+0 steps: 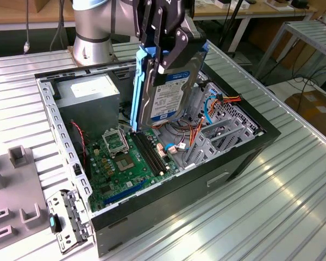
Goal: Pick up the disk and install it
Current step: 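Insert the disk into the insertion slot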
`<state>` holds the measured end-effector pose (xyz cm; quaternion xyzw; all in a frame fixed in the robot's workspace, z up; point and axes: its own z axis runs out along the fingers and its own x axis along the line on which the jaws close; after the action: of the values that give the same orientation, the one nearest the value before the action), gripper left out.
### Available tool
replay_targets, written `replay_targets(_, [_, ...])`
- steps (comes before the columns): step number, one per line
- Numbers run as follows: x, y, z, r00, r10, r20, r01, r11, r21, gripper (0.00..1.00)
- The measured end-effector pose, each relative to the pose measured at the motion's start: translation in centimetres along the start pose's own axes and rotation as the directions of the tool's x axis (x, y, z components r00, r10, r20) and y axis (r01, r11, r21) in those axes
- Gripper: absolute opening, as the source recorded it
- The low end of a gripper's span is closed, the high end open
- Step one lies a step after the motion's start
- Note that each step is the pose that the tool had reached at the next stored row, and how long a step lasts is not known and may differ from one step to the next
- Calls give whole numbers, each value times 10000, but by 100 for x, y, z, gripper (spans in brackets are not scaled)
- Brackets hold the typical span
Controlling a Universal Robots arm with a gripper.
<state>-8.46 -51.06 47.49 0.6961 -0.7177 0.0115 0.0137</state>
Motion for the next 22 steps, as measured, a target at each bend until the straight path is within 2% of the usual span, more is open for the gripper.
replay_targets(3, [98, -64, 8, 10000, 1, -1, -1, 10000, 0, 37])
replay_targets(5, [135, -123, 12, 10000, 1, -8, -1, 10000, 0, 37])
replay_targets(9, [172, -221, 16, 10000, 1, -15, -1, 10000, 0, 37])
replay_targets(11, [198, -328, 21, 10000, 0, -15, 0, 10000, 1, 37])
replay_targets(15, [218, -448, 27, 10000, -41, -15, 41, 10000, 2, 37])
replay_targets(22, [246, -619, 39, 10000, -50, -20, 50, 10000, 3, 37])
